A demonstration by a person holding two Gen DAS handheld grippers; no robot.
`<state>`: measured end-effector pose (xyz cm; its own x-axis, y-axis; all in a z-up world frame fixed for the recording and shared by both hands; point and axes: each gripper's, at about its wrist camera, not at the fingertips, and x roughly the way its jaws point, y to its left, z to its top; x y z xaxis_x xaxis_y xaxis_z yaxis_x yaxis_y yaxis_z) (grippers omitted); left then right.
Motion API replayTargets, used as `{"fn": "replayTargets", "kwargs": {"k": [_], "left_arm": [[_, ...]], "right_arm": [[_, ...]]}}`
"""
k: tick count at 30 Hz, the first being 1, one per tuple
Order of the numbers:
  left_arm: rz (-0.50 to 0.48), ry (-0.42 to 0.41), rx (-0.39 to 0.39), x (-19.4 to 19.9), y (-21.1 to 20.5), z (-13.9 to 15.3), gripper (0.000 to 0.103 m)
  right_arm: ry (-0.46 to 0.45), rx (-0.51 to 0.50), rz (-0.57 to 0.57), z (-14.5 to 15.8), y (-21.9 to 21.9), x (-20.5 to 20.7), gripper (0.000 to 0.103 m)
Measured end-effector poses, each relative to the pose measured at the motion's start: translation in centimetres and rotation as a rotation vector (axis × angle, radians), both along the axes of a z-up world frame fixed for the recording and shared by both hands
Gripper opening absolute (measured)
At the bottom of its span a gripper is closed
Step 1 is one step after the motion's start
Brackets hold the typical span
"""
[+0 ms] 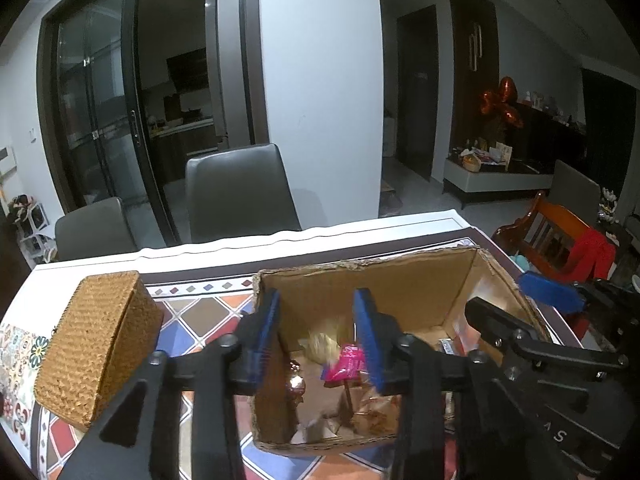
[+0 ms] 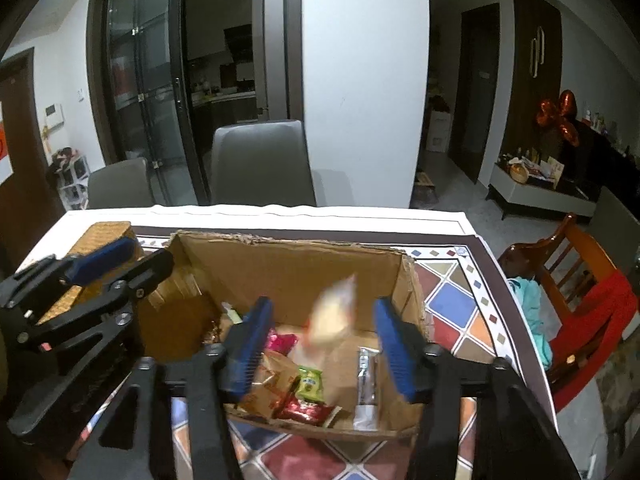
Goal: Organize snacks
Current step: 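Lower the gold packet and wrapped bread into the box, open both tools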
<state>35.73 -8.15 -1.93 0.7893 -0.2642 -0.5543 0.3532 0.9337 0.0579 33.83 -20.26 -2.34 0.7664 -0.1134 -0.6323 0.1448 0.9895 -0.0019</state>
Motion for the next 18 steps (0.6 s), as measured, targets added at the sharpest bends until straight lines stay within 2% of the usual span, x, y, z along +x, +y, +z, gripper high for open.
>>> {"fn": "replayTargets", "kwargs": {"k": [3, 8, 12, 18], "left_arm": [[0.02, -0.019, 0.013, -0.3, 0.2, 0.2, 0.056], [0.047, -0.028, 0.015, -0.7, 0.8, 0.5, 0.066], [0.072, -0.048, 0.016, -1.5, 1.3, 0.8, 0.079], [0.084, -0.047, 0.011, -2.7, 2.1, 1.4, 0.08]], "right_arm": [[-0.013, -0.006, -0.023, 0.1, -0.2, -0.4, 0.07], [-0.014, -0.004, -0.046, 0.2, -0.5, -0.8, 0.075], [-0.018, -0.012, -0.056, 0.6, -0.4, -1.4, 0.081], [-0.028, -0.012, -0.068, 1.2, -0.2, -2.7, 0.082]]}}
